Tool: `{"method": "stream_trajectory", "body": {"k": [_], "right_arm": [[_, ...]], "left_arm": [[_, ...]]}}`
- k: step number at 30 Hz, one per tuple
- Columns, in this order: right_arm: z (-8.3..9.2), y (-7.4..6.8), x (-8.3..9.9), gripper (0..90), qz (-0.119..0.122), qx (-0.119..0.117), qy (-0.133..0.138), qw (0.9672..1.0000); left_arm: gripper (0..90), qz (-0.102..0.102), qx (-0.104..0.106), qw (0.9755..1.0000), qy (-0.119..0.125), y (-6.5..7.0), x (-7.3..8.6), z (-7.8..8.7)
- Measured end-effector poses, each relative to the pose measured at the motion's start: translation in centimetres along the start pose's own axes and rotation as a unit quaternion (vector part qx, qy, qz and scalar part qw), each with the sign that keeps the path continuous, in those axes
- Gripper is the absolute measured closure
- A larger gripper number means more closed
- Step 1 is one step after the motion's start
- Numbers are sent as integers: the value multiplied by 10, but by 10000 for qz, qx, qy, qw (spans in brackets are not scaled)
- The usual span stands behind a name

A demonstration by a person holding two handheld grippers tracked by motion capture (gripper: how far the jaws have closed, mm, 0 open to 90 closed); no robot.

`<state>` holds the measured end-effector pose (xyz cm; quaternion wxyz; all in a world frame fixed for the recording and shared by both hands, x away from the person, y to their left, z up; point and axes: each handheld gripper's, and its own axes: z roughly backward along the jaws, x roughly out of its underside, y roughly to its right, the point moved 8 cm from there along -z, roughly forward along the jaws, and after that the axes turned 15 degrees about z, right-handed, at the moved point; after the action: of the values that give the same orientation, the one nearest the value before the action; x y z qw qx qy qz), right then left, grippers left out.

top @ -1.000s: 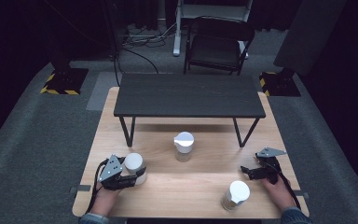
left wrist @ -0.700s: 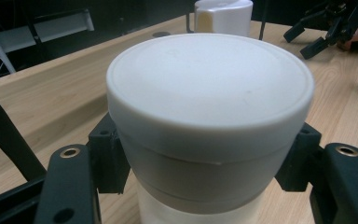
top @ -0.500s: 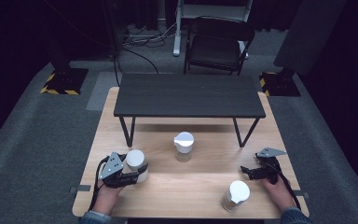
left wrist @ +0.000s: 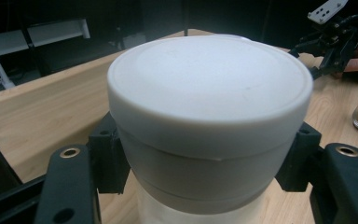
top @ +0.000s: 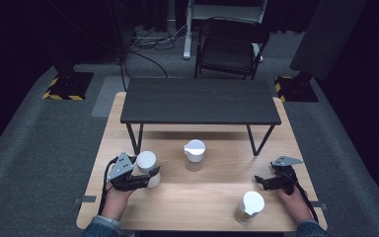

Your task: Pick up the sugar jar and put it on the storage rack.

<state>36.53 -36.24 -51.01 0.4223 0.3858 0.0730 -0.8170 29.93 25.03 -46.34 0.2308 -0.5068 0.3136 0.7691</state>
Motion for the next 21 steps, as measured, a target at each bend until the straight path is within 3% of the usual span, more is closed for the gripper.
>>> {"method": "stream_trajectory", "body": {"k": [9, 21], "right_arm": [[0, 0, 0, 23, -13, 14, -6, 10000], [0, 0, 0, 21, -18, 20, -12, 10000]], "left_arm": [[343, -30, 20, 10000, -57, -1, -26, -3], [343, -21, 50, 9999, 111, -2, -56, -5]]}}
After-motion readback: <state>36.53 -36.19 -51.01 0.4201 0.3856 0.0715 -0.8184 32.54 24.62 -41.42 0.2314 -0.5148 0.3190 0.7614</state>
